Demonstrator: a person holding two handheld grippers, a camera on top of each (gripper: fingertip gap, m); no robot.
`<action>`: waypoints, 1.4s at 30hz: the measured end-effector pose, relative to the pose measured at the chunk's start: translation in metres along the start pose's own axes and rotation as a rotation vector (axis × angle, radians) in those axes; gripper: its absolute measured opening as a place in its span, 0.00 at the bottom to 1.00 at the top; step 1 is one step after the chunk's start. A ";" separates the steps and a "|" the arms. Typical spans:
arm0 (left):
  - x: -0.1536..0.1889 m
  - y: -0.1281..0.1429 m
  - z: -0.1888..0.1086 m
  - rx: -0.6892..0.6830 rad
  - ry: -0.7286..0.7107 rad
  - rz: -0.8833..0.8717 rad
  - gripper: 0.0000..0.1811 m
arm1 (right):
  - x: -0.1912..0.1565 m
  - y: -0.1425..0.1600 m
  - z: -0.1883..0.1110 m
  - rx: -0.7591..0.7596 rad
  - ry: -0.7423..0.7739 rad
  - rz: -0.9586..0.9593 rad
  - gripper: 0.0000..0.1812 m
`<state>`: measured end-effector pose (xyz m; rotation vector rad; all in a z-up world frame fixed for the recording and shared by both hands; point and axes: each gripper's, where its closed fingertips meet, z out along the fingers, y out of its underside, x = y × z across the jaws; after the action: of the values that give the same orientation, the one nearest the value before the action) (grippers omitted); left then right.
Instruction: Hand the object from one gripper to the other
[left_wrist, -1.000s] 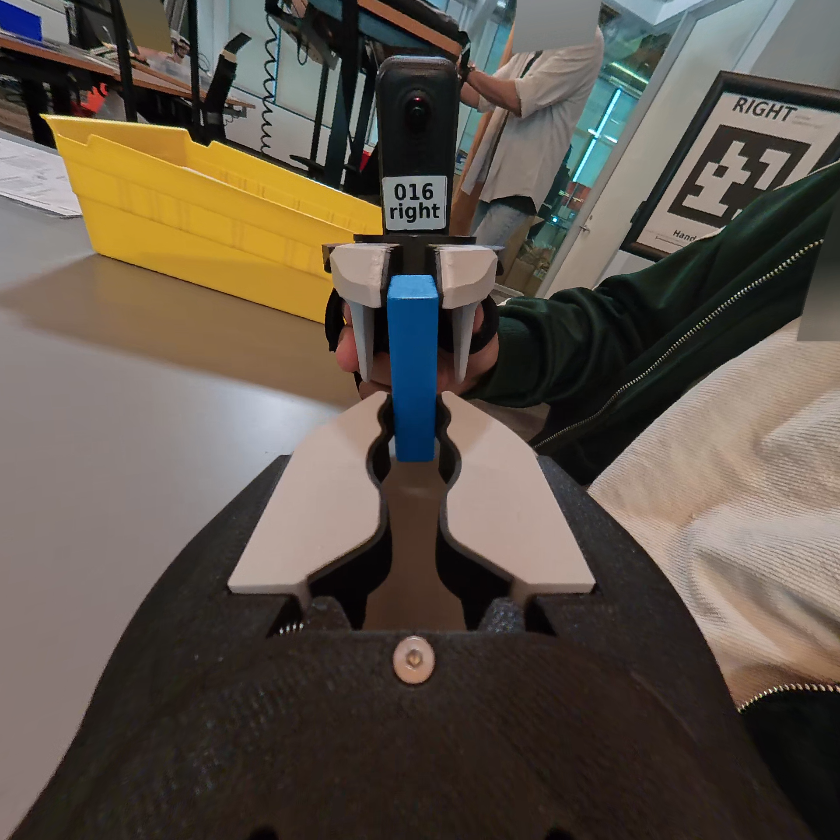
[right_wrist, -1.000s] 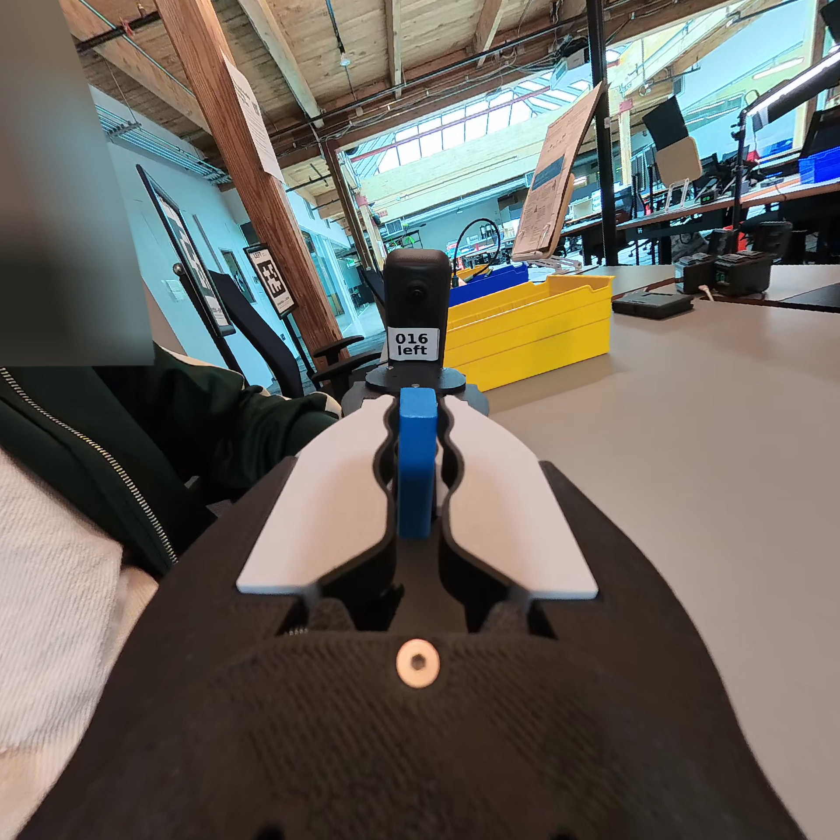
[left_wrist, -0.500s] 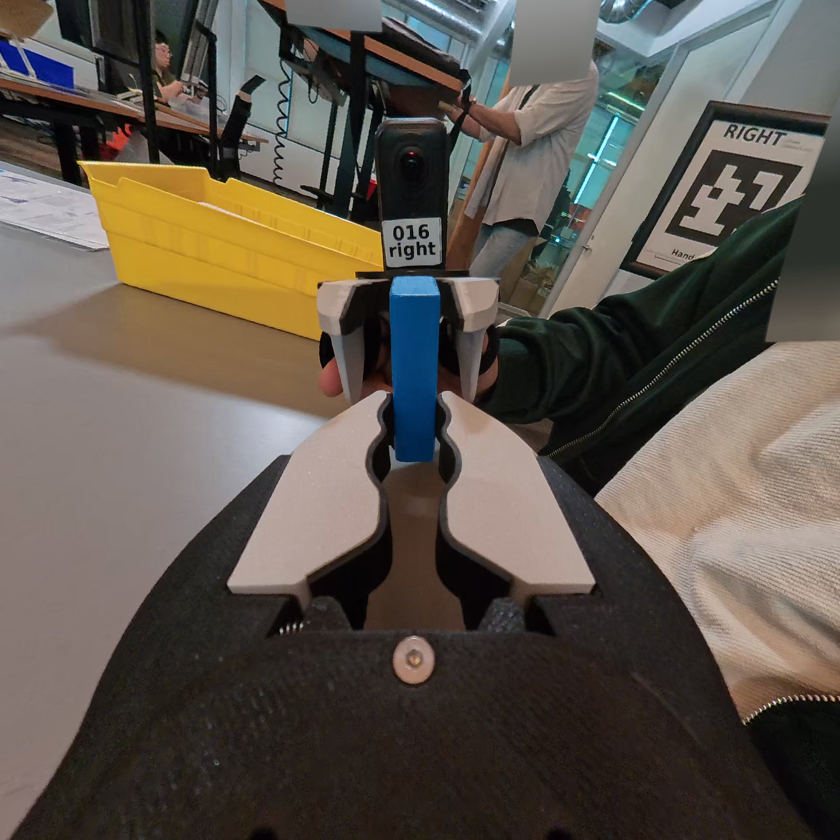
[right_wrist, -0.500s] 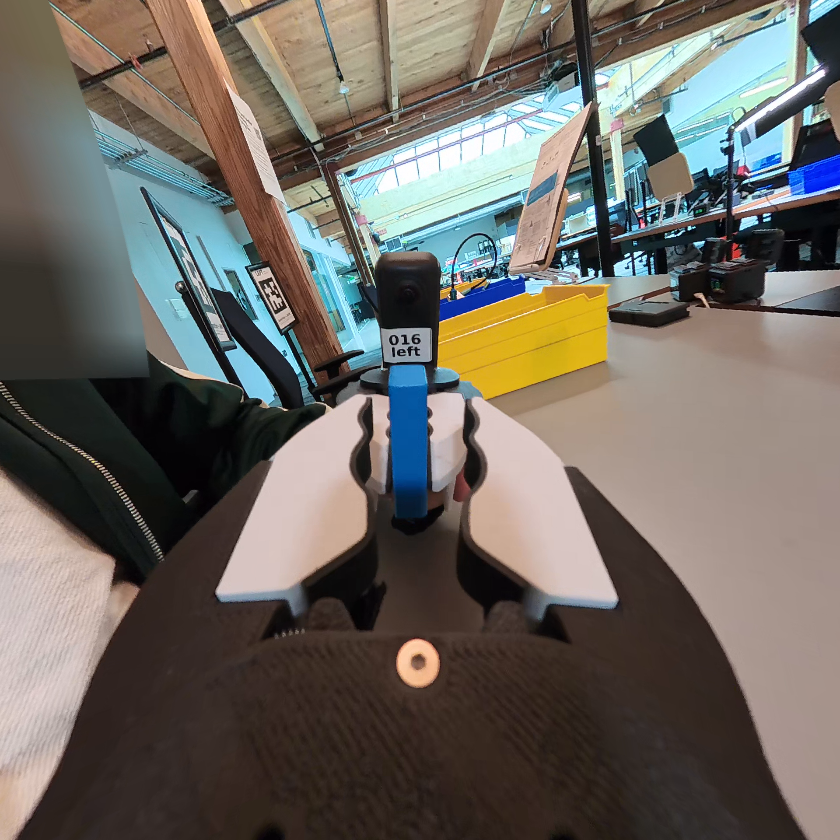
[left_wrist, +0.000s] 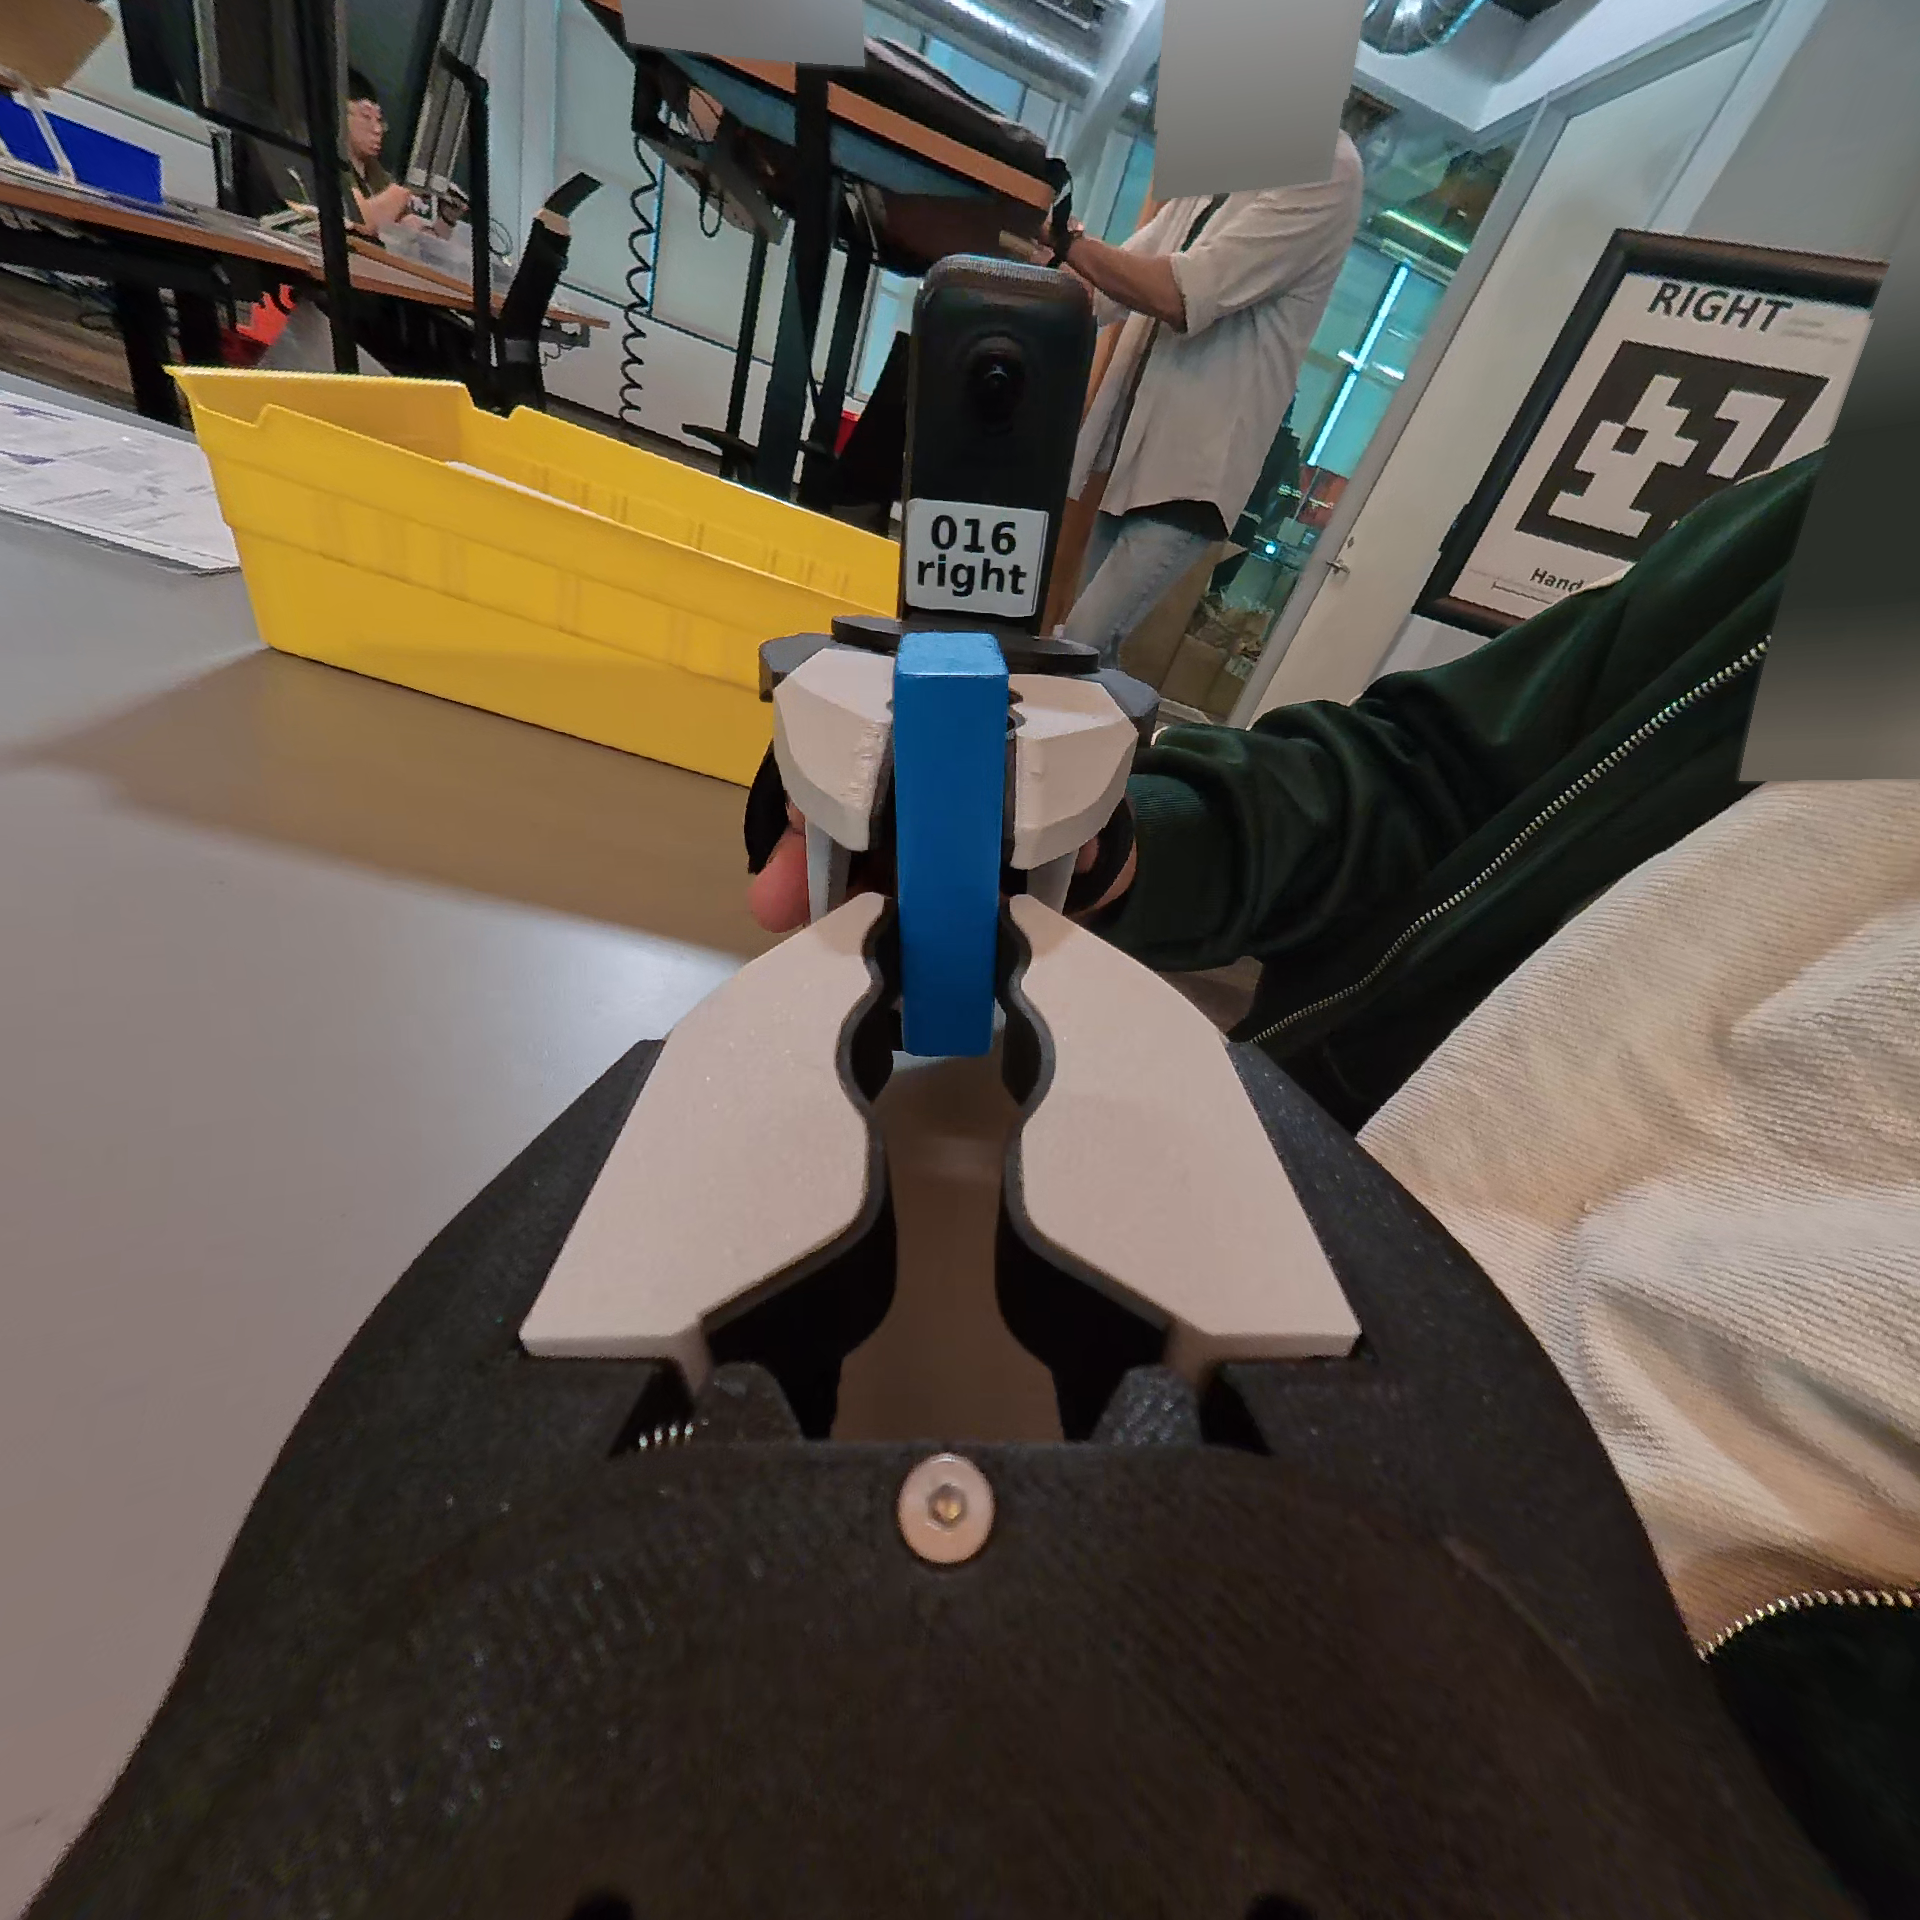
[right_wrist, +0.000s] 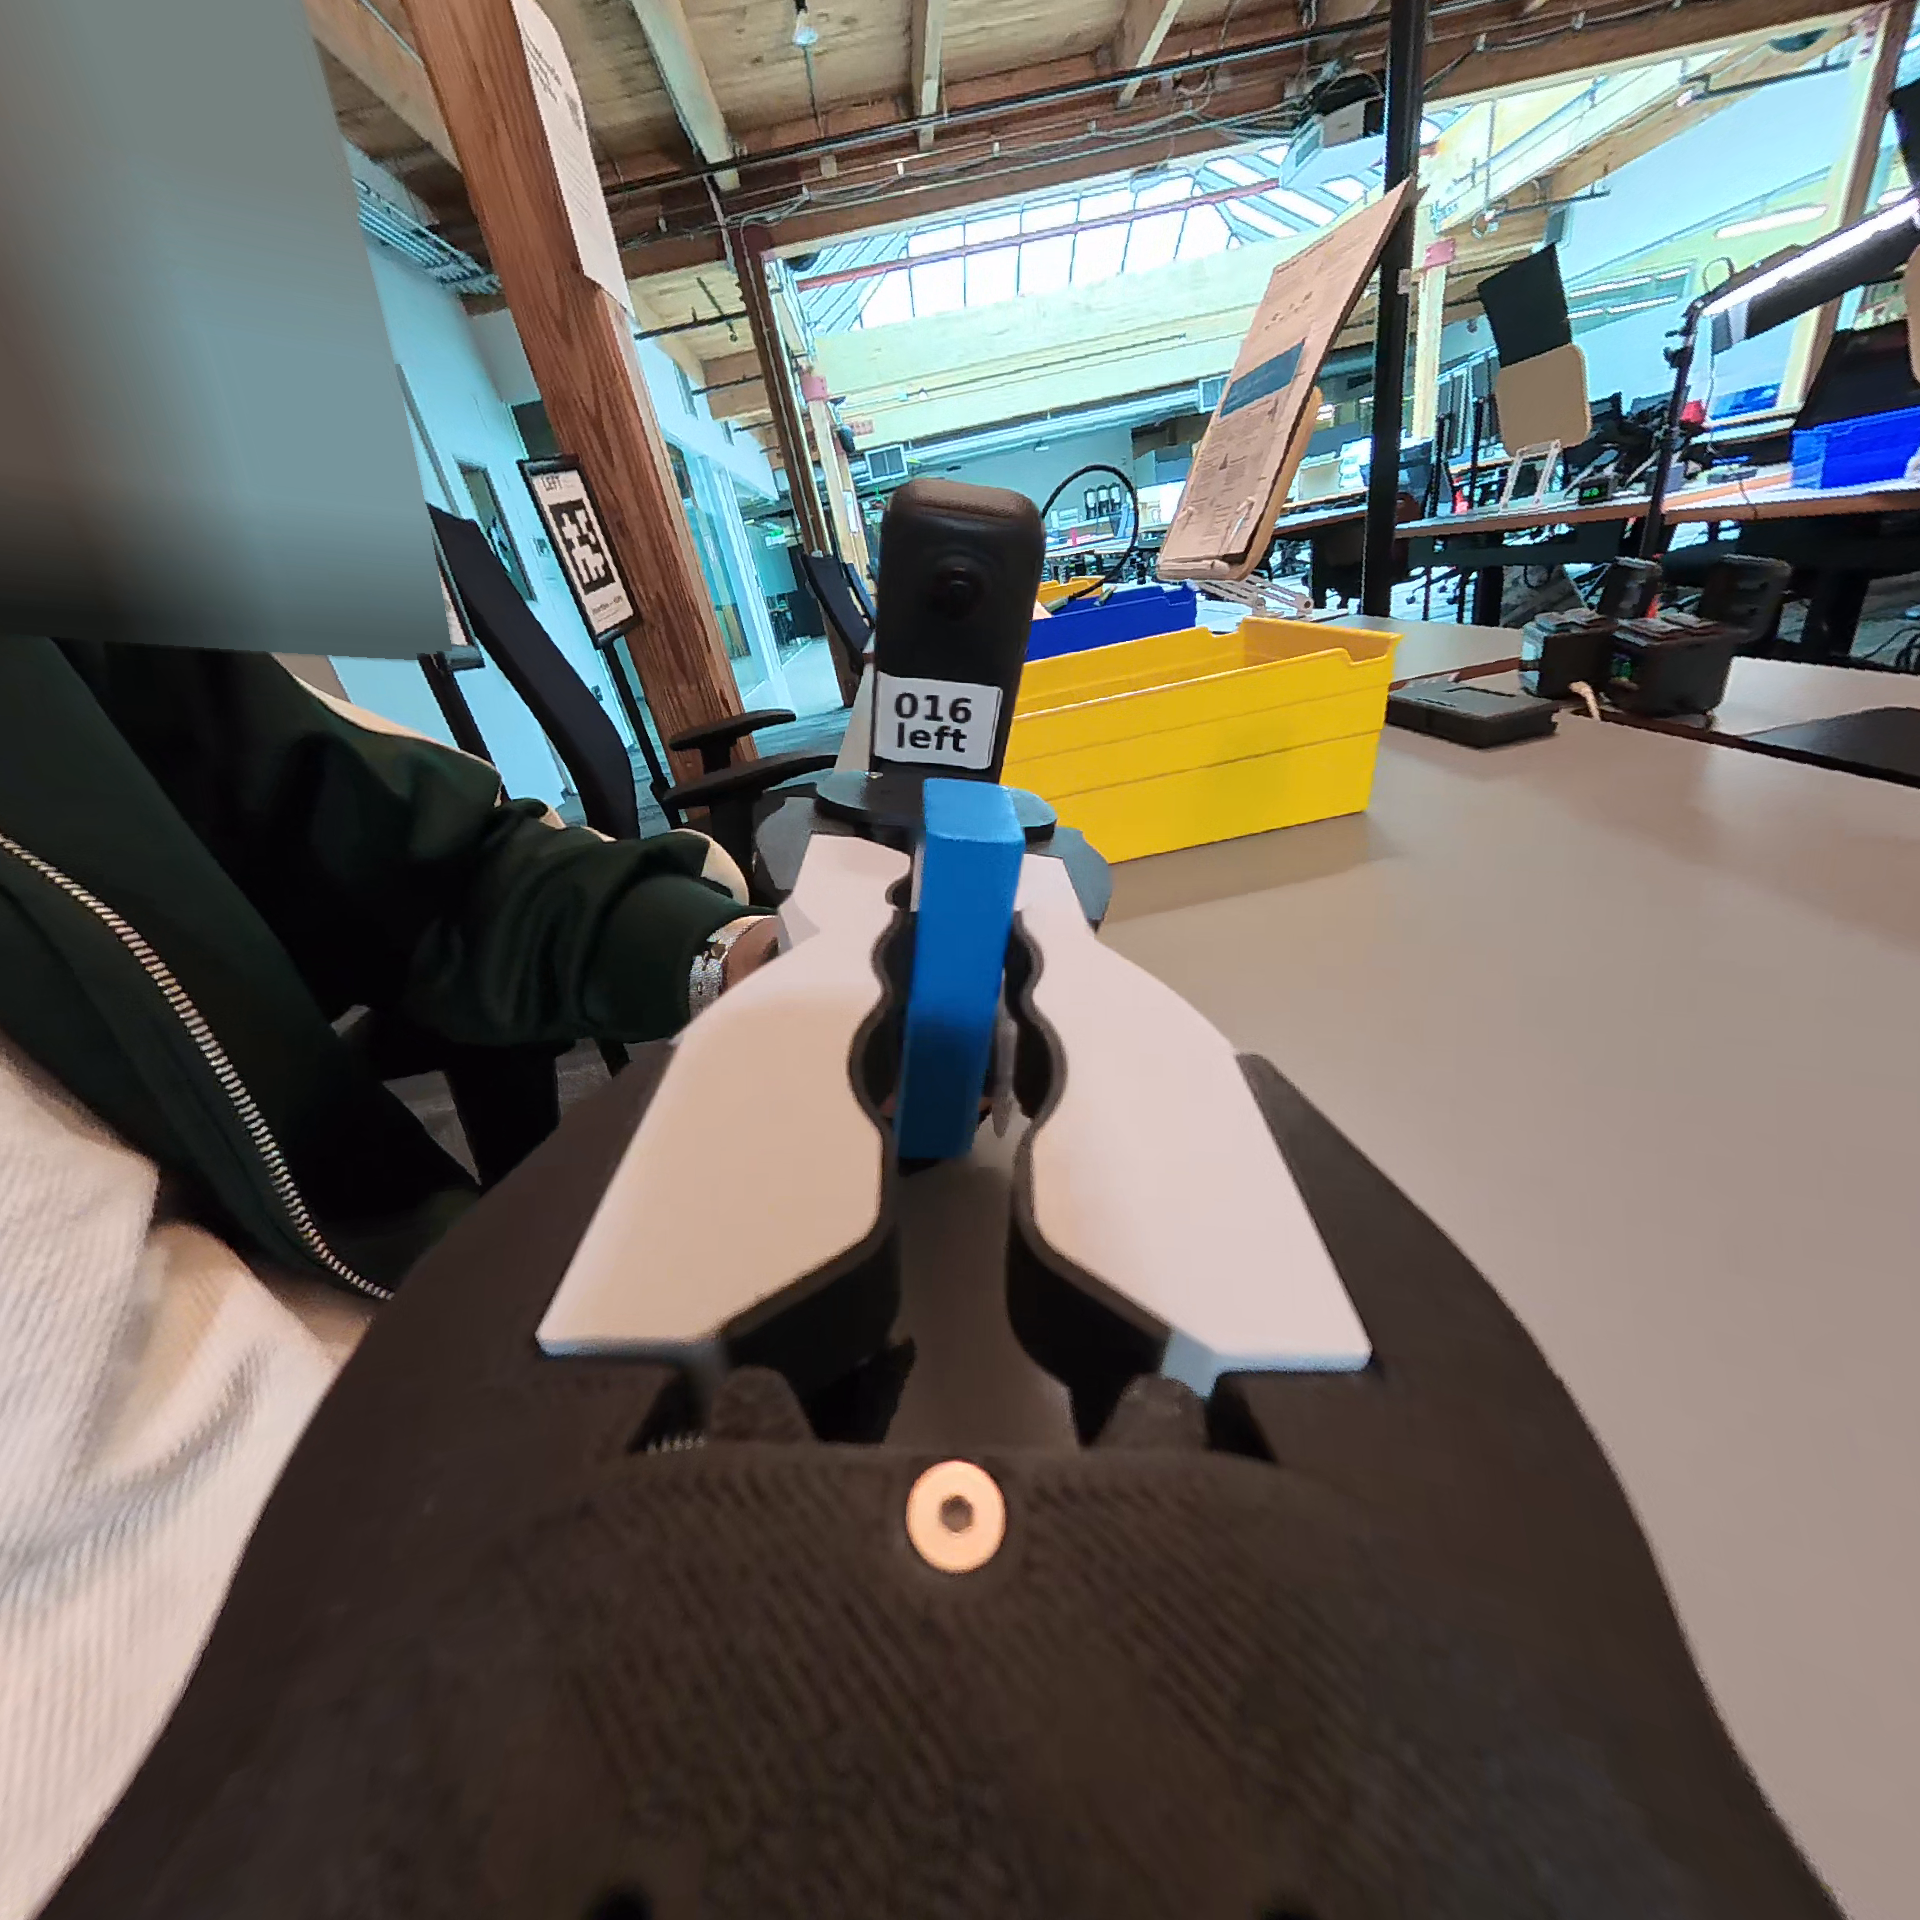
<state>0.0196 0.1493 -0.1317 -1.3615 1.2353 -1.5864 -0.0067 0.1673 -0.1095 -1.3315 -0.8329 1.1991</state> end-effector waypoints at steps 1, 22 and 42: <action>0.000 0.000 0.000 0.000 0.000 0.000 0.09 | 0.000 -0.001 -0.001 -0.001 0.002 -0.007 0.10; -0.009 -0.009 -0.003 0.081 -0.034 -0.041 0.25 | 0.013 -0.017 -0.016 0.071 0.072 -0.006 0.09; -0.007 -0.025 -0.014 0.178 -0.010 -0.061 0.19 | 0.006 0.012 -0.001 -0.075 0.025 0.038 0.09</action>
<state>0.0091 0.1667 -0.1105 -1.3025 1.0281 -1.6862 -0.0061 0.1711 -0.1221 -1.4262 -0.8447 1.1885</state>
